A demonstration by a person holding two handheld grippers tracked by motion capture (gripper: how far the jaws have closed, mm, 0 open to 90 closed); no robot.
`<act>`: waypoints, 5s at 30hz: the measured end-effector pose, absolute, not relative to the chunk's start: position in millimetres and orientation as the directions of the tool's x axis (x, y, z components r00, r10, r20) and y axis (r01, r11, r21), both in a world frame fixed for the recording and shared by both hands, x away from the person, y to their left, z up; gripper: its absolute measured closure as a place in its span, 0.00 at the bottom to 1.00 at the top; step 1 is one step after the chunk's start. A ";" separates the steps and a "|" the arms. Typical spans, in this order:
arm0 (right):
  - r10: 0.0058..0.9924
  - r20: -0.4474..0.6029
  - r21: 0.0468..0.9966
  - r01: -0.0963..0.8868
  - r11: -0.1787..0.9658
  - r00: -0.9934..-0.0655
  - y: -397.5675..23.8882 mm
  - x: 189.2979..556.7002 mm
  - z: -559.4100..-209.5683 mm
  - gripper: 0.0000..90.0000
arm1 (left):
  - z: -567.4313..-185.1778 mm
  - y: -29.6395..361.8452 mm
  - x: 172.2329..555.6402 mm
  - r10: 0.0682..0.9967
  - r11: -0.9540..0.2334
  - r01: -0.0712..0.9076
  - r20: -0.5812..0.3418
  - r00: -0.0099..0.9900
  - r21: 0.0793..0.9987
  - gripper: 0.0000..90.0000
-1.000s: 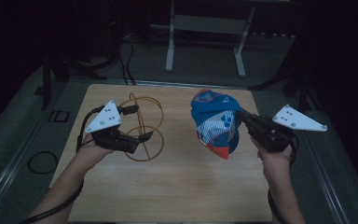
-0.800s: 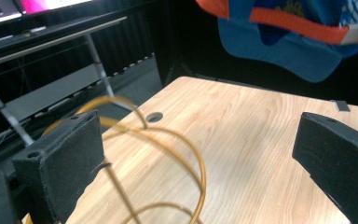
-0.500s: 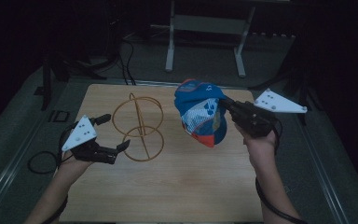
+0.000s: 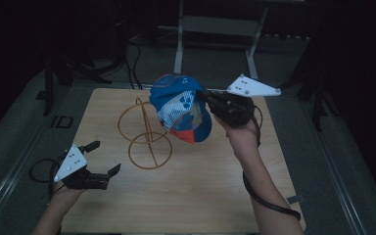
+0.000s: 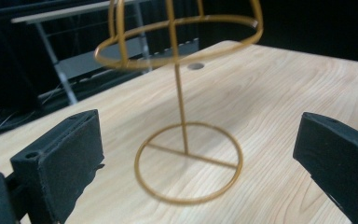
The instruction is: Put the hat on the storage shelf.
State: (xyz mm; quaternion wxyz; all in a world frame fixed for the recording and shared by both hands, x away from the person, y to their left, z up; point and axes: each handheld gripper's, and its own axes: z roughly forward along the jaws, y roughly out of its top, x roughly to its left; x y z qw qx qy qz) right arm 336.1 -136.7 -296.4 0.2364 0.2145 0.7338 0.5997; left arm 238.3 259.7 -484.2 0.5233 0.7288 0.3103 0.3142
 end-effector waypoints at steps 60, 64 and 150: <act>0.492 0.049 0.894 0.258 0.367 -0.869 -32.6 394.4 -363.2 0.67 | -558.7 268.8 230.9 0.811 -0.136 0.183 0.003 0.585 0.974 0.02; 0.494 0.053 0.899 0.257 0.355 -0.868 -38.2 392.5 -361.8 0.65 | -558.8 269.3 231.1 0.809 -0.131 0.183 -0.002 0.588 0.974 0.02; 0.491 0.073 0.850 0.312 0.425 -0.868 -183.5 348.3 -535.8 0.16 | -564.4 262.2 231.5 0.791 -0.152 0.212 -0.010 0.612 0.965 0.02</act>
